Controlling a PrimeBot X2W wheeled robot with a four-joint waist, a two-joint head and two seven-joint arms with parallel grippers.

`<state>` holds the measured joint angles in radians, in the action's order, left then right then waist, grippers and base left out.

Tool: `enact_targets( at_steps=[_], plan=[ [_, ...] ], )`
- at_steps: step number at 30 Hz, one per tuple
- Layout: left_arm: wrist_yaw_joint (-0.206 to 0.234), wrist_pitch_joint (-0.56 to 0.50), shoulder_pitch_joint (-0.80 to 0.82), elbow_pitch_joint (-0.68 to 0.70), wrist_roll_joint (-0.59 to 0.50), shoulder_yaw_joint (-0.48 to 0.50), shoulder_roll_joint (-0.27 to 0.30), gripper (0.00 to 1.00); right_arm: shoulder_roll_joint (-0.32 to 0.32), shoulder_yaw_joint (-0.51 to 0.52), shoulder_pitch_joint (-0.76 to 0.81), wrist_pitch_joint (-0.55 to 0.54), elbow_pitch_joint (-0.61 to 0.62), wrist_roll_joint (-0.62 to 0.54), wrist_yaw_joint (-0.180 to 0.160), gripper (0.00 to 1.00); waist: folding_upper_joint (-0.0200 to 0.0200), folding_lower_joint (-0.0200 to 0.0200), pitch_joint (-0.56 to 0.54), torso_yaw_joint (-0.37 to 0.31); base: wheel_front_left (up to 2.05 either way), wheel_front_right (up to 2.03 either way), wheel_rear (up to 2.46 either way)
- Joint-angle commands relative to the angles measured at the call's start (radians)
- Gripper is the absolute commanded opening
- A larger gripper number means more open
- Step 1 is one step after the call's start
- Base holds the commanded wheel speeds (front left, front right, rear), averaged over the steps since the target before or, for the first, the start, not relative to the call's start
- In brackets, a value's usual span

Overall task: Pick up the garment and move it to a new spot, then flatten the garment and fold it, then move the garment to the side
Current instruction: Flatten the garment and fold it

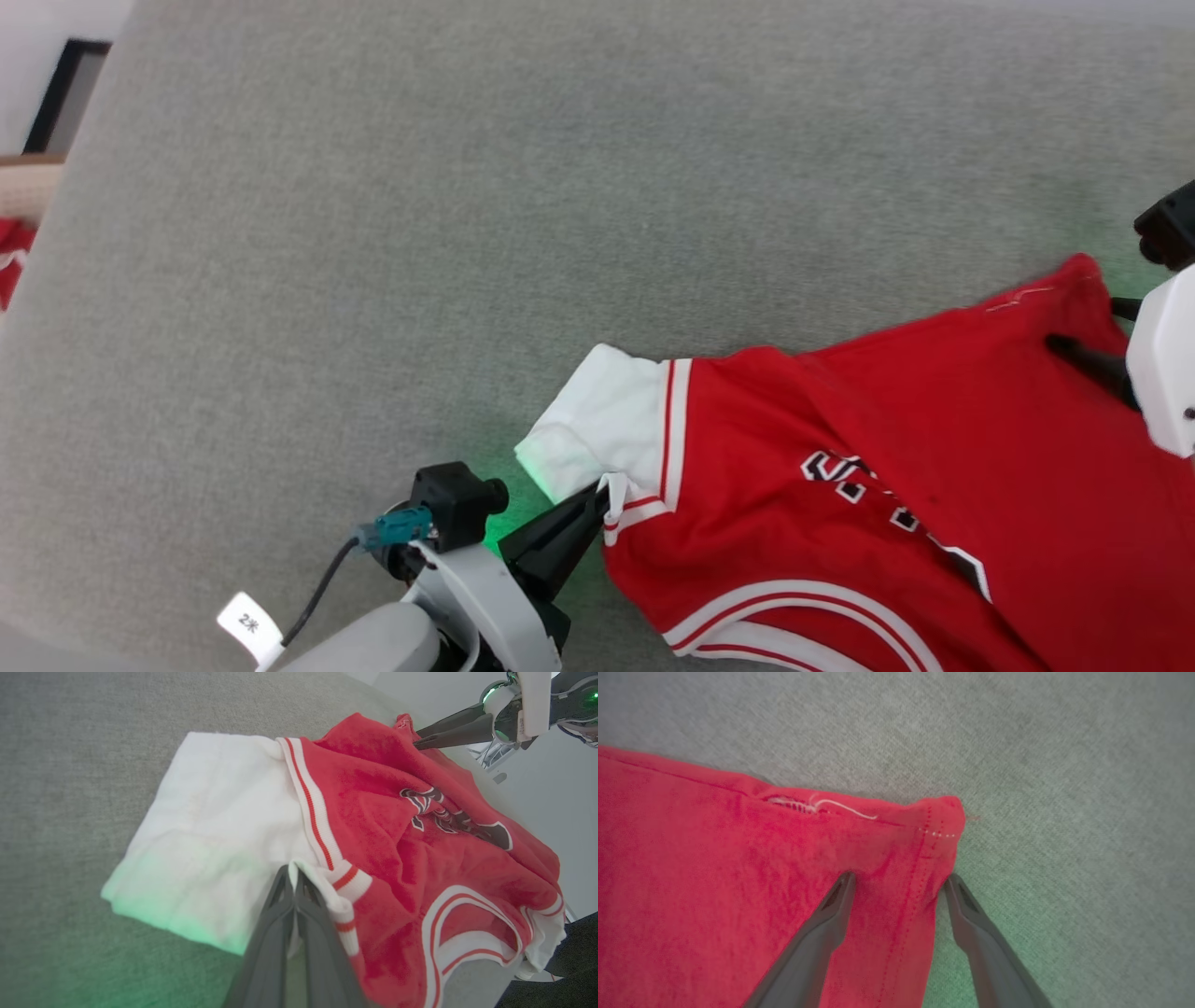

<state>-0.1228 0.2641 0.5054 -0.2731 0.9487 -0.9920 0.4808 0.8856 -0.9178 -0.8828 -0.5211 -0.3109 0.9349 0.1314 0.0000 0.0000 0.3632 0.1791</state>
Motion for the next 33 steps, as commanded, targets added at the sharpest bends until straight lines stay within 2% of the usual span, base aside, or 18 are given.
enact_targets(
  at_steps=[1,6,7,8,9,11,19,20,24,29,33],
  plan=[
    [-0.003,0.000,0.007,-0.006,-0.009,0.005,-0.011,0.00,0.003,-0.019,-0.018,-0.047,-0.026,0.032,-0.002,1.00,0.0000,0.0000,0.031,0.033,0.00,0.00,0.00],
    [-0.009,0.000,0.014,-0.020,-0.016,0.016,-0.027,0.00,0.011,-0.080,-0.021,-0.145,-0.045,0.079,-0.002,1.00,0.0000,0.0000,0.044,0.035,0.00,0.00,0.00],
    [-0.009,0.000,0.018,-0.023,-0.014,0.018,-0.029,0.00,0.012,-0.087,-0.025,-0.149,-0.042,0.082,-0.002,0.64,0.0000,0.0000,0.047,0.034,0.00,0.00,0.00],
    [-0.009,0.000,0.021,-0.026,-0.006,0.021,-0.032,0.00,0.012,-0.091,-0.032,-0.147,-0.040,0.083,-0.002,0.36,0.0000,0.0000,0.050,0.033,0.00,0.00,0.00],
    [-0.008,0.000,0.026,-0.024,0.009,0.026,-0.036,0.00,0.012,-0.090,-0.044,-0.131,-0.037,0.084,-0.003,0.01,0.0000,0.0000,0.052,0.031,0.00,0.00,0.00],
    [-0.009,0.000,0.036,-0.001,0.056,0.029,-0.039,0.00,0.008,-0.071,-0.077,-0.070,-0.029,0.074,-0.002,0.00,0.0000,0.0000,0.055,0.025,0.00,0.00,0.00],
    [-0.009,-0.003,0.179,0.047,0.217,0.037,0.065,0.00,-0.011,0.052,-0.177,0.152,-0.128,0.085,-0.002,0.00,0.0000,0.0000,0.051,-0.033,0.00,0.00,0.00],
    [-0.009,-0.003,0.179,0.047,0.217,0.037,0.065,0.00,-0.011,0.052,-0.177,0.152,-0.128,0.085,-0.002,0.00,0.0000,0.0000,0.051,-0.033,0.00,0.00,0.00],
    [-0.009,-0.042,0.336,0.006,0.285,0.057,0.123,0.00,-0.073,0.173,-0.258,0.295,-0.273,0.081,-0.002,0.00,0.0000,0.0000,0.068,-0.092,0.00,0.00,0.00],
    [-0.007,-0.098,0.564,-0.113,0.319,0.110,0.121,0.00,-0.158,0.296,-0.407,0.434,-0.435,0.047,-0.002,0.00,0.0000,0.0000,0.107,-0.149,0.00,0.00,0.00],
    [0.000,-0.125,0.788,-0.280,0.333,0.178,0.079,0.00,-0.228,0.375,-0.554,0.520,-0.555,0.016,-0.002,0.00,0.0000,0.0000,0.141,-0.190,0.00,0.00,0.00]
  ],
)
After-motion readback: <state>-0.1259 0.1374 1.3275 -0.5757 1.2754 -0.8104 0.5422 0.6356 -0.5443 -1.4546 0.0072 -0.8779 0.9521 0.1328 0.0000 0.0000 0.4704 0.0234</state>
